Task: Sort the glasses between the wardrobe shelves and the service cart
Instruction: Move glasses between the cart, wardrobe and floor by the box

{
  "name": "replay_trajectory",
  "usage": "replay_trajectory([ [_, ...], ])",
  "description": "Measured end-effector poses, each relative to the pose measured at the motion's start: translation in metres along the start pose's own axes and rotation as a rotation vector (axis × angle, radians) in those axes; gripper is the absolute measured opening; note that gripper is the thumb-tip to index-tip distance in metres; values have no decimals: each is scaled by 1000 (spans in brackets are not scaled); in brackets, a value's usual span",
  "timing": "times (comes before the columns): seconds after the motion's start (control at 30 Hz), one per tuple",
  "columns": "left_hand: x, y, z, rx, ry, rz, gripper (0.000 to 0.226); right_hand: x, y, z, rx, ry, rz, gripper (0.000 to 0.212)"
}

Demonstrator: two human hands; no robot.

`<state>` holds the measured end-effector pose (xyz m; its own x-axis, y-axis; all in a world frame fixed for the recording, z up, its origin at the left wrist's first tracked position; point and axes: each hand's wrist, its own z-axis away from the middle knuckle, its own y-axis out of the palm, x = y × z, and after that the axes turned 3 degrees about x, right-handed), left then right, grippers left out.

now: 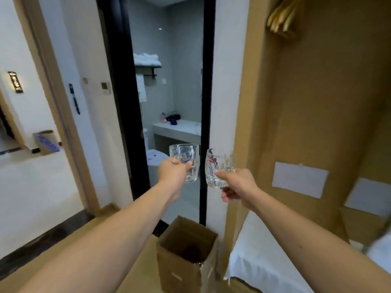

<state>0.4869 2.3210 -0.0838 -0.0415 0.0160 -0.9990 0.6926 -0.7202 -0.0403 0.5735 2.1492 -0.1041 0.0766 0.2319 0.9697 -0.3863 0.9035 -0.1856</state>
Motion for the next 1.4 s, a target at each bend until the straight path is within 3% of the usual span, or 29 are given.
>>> replay_trajectory([
  [0.1, -15, 35, 29, 121, 52, -3, 46, -7, -40, 37, -132, 30, -19, 44],
  [0.17, -21, 60, 48, 235, 63, -10, 49, -12, -71, 63, -219, 43, -35, 40],
  [0.47, -49, 196, 177, 587, 152, 35, 46, -38, -231, 205, -628, 37, -78, 33],
  [0.73, -61, 332, 351, 943, 184, 51, 38, -91, -386, 371, -983, 86, -114, 30],
  [0.93, -58, 420, 498, 1170, 228, 70, 41, -140, -490, 487, -1203, 142, -193, 50],
  [1.03, -50, 464, 569, 1283, 203, 70, 43, -165, -529, 544, -1310, 152, -184, 61],
  [1.17, -41, 517, 656, 1398, 168, 45, 44, -194, -572, 614, -1404, 220, -217, 47],
  [1.4, -9, 595, 776, 1597, 170, -42, 43, -240, -629, 696, -1624, 302, -283, 40],
])
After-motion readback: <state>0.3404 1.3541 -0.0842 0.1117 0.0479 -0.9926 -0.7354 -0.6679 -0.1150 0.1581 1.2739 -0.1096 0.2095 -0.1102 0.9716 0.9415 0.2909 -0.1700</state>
